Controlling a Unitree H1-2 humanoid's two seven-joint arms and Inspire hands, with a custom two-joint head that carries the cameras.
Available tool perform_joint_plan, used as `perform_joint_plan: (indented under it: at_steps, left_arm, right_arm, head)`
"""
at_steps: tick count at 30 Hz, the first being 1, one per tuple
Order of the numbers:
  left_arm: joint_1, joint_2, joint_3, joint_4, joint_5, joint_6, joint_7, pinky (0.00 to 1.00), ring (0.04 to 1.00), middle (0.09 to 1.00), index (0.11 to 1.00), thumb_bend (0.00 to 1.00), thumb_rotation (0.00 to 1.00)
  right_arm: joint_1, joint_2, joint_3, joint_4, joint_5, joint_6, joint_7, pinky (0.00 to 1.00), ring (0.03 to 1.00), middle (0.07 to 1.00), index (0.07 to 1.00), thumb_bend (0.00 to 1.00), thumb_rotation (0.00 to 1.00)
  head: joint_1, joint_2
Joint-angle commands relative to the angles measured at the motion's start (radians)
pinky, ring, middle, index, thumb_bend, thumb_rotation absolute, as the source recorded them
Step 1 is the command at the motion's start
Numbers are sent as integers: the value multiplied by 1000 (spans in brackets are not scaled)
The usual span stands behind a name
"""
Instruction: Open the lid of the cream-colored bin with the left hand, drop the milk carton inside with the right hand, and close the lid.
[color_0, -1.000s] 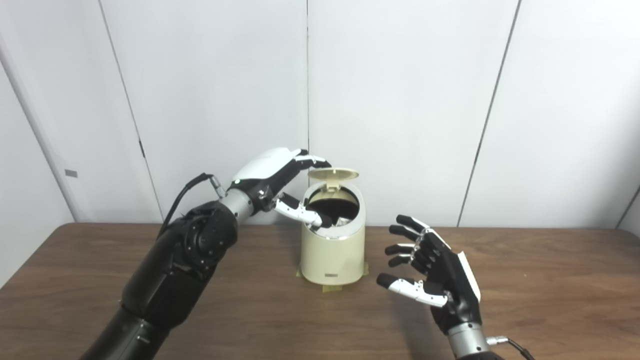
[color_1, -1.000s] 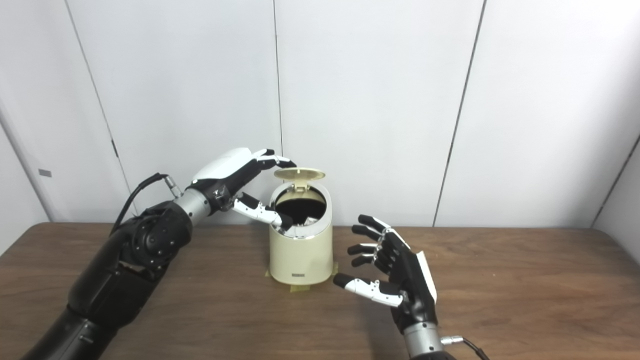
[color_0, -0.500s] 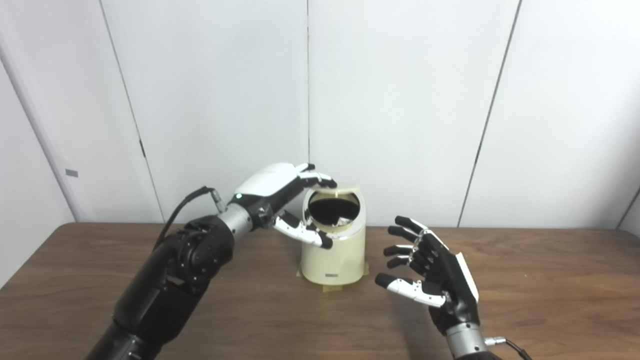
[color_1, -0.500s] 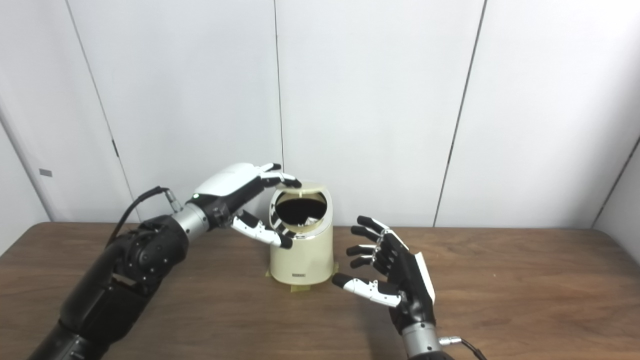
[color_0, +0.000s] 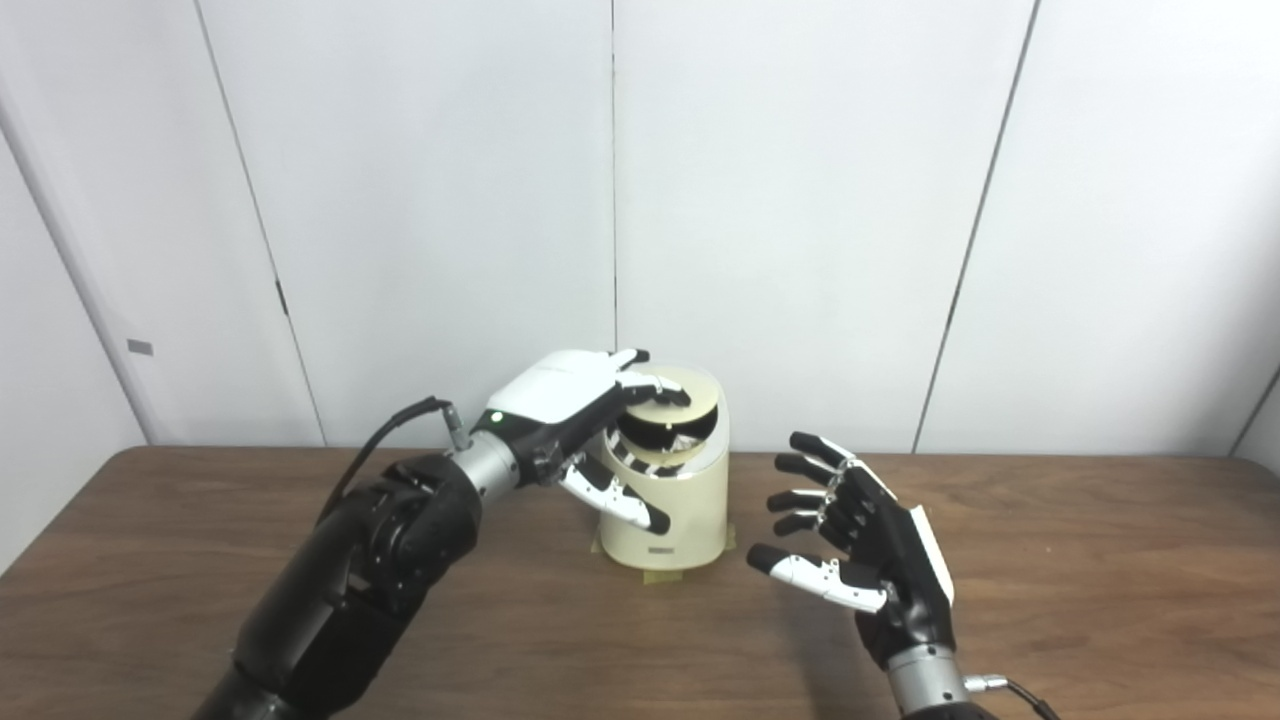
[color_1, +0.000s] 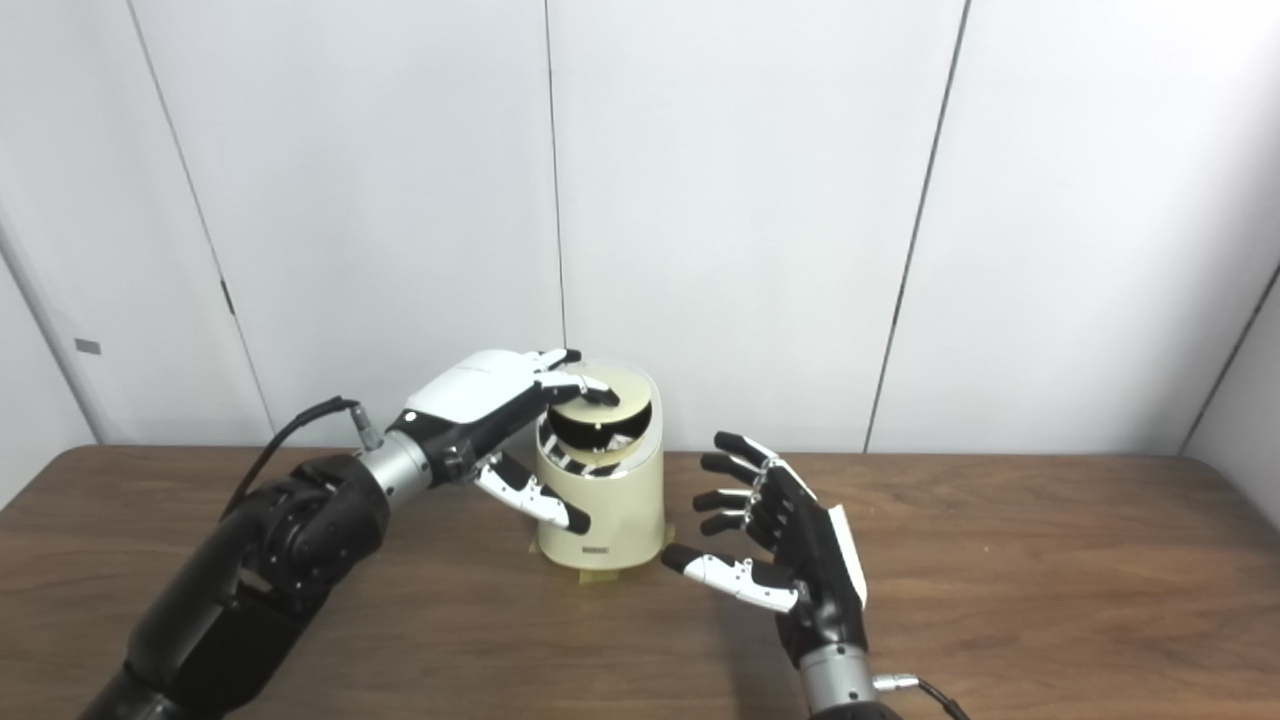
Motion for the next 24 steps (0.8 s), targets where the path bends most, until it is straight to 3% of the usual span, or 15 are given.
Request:
perform_joint_plan:
  at_steps: [1, 6, 15, 24]
  left_arm:
    - [-32, 23, -17, -36, 66, -29, 27, 1000, 1000, 831, 847, 928, 384]
    - [-36, 54, -76, -84, 223, -28, -32, 1000, 1000, 815, 821, 912, 396]
    - [-35, 34, -111, -112, 368, 76, -215, 1000, 997, 755, 750, 1000, 420]
    - [-11, 26, -120, -90, 425, 117, -263, 1000, 1000, 792, 788, 1000, 465]
  right_arm:
    - [-38, 5, 1, -44, 1, -14, 0, 484, 586, 732, 747, 774, 99]
    - [-38, 4, 1, -50, -4, -13, -1, 481, 580, 726, 747, 766, 98]
    - [-42, -2, 3, -56, -15, -17, -6, 473, 574, 723, 751, 760, 101]
    - [-45, -2, -3, -62, -15, -9, -10, 508, 570, 714, 741, 767, 108]
  head:
    - [-2, 6]
    - [-1, 13]
    - [0, 23]
    - [2, 28]
